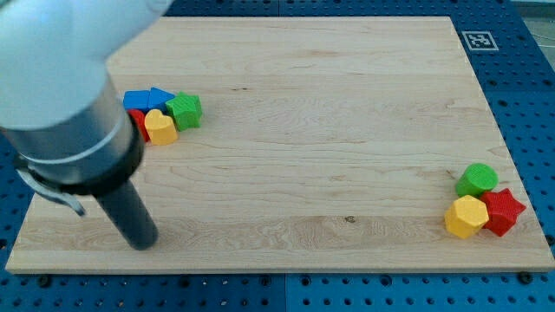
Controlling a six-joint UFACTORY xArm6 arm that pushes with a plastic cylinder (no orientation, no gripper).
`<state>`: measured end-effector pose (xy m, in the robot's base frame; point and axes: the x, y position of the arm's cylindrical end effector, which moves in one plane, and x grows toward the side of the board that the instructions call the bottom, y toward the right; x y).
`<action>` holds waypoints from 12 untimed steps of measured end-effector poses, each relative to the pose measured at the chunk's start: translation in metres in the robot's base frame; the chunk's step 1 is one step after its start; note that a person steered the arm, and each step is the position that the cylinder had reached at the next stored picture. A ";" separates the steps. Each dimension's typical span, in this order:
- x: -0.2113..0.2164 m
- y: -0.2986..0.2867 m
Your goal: Separate both the blue blocks from the group of blocks at the center left side of the board
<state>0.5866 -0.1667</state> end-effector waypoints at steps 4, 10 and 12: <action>-0.097 -0.046; -0.154 -0.038; -0.154 -0.023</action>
<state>0.4326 -0.1901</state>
